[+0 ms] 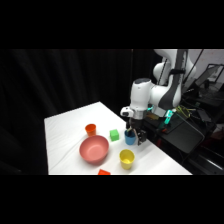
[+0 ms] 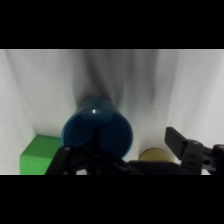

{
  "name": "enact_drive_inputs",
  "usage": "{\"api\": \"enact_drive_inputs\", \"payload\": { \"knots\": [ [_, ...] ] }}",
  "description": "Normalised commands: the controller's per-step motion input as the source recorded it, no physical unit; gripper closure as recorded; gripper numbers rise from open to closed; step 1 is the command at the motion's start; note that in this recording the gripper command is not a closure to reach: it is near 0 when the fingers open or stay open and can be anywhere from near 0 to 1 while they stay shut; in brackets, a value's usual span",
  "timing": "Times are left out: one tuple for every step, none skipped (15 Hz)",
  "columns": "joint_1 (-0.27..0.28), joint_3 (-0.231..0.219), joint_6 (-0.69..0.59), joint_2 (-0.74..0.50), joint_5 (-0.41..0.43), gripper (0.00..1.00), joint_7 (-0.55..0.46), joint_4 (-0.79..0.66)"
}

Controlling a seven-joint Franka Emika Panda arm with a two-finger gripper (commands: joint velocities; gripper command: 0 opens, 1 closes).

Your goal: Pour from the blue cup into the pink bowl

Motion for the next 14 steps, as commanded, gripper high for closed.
{"api": "enact_drive_inputs", "payload": {
  "knots": [
    [0.018, -0.060, 0.24, 0.34, -0.273, 0.00, 0.21, 0.19],
    [0.083, -0.130, 0.20, 0.28, -0.287, 1.00, 0.22, 0.17],
    [0.183, -0.231, 0.16, 0.21, -0.310, 1.00, 0.24, 0.16],
    [0.234, -0.265, 0.12, 0.15, -0.292, 1.00, 0.24, 0.14],
    [0.307, -0.326, 0.11, 0.10, -0.292, 1.00, 0.25, 0.11],
    [0.327, -0.333, 0.08, 0.06, -0.275, 1.00, 0.24, 0.10],
    [0.335, -0.328, 0.06, 0.05, -0.256, 1.00, 0.24, 0.10],
    [0.351, -0.333, 0.04, 0.04, -0.253, 1.00, 0.24, 0.09],
    [0.375, -0.353, 0.03, 0.03, -0.258, 0.95, 0.25, 0.08],
    [0.404, -0.376, 0.02, 0.03, -0.263, 0.58, 0.26, 0.08],
    [0.407, -0.379, 0.00, 0.03, -0.259, 0.19, 0.26, 0.07],
    [0.416, -0.390, -0.02, 0.01, -0.267, 0.05, 0.25, 0.07],
    [0.434, -0.417, -0.06, -0.01, -0.279, 0.05, 0.26, 0.07],
    [0.406, -0.405, -0.19, -0.09, -0.281, 0.05, 0.23, 0.06]
  ]
}}
